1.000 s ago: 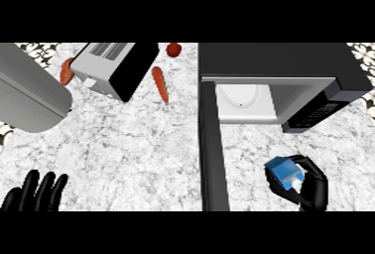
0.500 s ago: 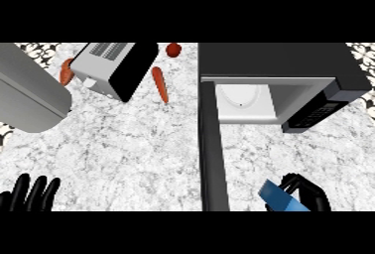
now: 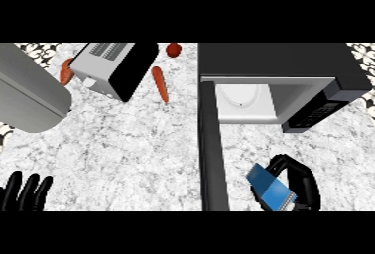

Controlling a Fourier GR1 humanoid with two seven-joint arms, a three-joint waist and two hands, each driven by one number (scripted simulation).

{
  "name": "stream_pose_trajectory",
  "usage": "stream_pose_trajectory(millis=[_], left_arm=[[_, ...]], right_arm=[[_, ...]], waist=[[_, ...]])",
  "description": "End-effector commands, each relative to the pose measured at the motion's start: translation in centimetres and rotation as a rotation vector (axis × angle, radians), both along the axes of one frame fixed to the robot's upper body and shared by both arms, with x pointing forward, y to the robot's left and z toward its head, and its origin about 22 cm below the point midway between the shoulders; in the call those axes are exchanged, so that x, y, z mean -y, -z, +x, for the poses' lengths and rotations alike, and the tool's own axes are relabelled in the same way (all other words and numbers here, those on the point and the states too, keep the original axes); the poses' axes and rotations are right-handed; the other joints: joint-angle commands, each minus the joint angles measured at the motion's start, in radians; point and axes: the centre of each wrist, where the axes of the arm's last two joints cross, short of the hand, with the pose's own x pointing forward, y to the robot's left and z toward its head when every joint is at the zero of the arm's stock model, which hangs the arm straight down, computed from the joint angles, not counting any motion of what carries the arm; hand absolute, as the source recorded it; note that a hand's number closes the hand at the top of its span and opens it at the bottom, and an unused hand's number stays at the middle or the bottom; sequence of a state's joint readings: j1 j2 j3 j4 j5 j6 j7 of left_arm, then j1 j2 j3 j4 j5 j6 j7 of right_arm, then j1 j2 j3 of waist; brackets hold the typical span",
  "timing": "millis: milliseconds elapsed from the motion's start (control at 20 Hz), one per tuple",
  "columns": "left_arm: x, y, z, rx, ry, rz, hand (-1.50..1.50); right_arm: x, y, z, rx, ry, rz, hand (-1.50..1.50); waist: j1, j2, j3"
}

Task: Pick up the milk, place it into the microwave and close the microwave

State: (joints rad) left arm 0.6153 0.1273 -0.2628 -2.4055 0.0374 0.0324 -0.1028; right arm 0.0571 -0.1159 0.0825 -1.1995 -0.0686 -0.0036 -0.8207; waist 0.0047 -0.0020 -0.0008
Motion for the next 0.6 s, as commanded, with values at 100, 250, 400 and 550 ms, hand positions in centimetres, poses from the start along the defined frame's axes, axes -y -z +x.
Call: stream_pose_trajectory(millis=[100, 250, 400, 550], left_arm=[[-0.9, 0.3, 0.2, 0.000, -0.018, 0.017, -1.50], [-1.4, 1.3, 0.8, -0.013, -0.010, 0.012, -1.50], [-0.1, 1.2, -0.1, -0.019, 0.011, 0.009, -1.50], [0.1, 0.2, -0.7, -0.007, 0.010, 0.021, -1.50]], right_arm=[[-3.0, -2.7, 2.4, -0.010, 0.045, -0.113, 1.50], [-4.4, -4.9, 7.0, -0.033, 0.089, -0.150, 1.50], [-3.4, -5.5, 11.0, -0.064, 0.165, -0.189, 1.50], [-2.6, -5.6, 12.4, -0.097, 0.184, -0.261, 1.50]], waist=[[0.001, 0.000, 0.000], [0.007, 0.002, 0.000], [0.019, 0.004, 0.001], [0.018, 0.003, 0.001]])
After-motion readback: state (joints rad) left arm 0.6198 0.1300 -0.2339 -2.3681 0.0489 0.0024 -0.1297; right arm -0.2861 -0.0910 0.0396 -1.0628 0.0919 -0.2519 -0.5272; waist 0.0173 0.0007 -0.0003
